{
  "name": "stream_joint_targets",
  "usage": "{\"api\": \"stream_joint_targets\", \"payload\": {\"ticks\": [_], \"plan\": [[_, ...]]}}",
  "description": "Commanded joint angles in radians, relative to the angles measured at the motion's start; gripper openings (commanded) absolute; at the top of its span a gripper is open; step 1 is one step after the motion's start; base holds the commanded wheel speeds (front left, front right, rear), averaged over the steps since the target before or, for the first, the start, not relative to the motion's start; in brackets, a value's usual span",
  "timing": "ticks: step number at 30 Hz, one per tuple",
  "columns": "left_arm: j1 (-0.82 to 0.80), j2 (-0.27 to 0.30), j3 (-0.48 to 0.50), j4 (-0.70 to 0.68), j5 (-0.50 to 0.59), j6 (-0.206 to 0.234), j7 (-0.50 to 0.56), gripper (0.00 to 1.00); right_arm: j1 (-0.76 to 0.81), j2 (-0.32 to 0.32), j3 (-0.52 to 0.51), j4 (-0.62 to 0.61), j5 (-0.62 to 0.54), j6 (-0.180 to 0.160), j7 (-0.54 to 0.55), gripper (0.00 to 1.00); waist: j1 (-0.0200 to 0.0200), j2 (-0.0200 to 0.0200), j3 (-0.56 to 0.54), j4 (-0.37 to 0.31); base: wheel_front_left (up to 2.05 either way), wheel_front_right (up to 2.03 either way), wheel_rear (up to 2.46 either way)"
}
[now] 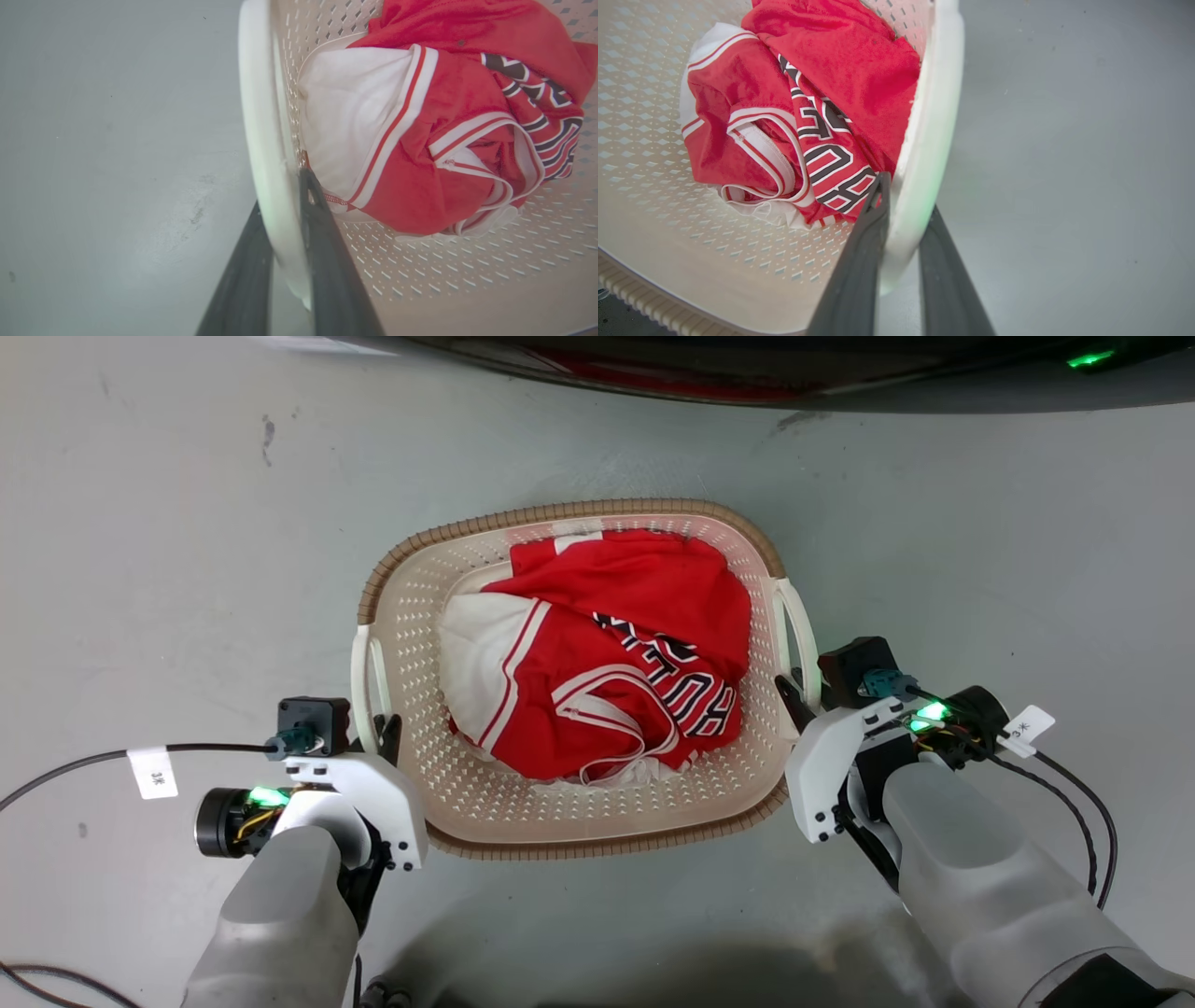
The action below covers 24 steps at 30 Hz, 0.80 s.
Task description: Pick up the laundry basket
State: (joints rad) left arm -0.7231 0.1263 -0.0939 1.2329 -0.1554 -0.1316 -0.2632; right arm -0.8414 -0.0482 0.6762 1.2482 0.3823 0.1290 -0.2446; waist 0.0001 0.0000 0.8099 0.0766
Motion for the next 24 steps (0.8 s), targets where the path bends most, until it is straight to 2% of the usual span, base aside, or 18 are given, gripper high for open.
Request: {"api": "stream_joint_targets", "payload": {"ticks": [1,10,24], "plan": [[-0.014,0.003,-0.005,0.003,-0.003,0.003,-0.002,0.00,-0.007,-0.003,0.012,0.003,0.004,0.003,0.001,0.00,-0.0001,0.0000,-0.011,0.002,0.00,0.00,0.00],[0.038,-0.025,-0.053,0.030,-0.047,0.002,0.004,0.00,0.051,0.001,0.076,-0.004,0.069,0.004,0.033,0.00,-0.0001,0.0000,-0.123,-0.001,0.00,0.00,0.00],[0.103,-0.030,-0.208,0.030,-0.199,0.001,0.157,0.00,0.148,0.007,0.177,-0.032,0.214,0.008,0.154,0.00,-0.0001,0.0000,-0.323,-0.036,0.00,0.00,0.00]]}}
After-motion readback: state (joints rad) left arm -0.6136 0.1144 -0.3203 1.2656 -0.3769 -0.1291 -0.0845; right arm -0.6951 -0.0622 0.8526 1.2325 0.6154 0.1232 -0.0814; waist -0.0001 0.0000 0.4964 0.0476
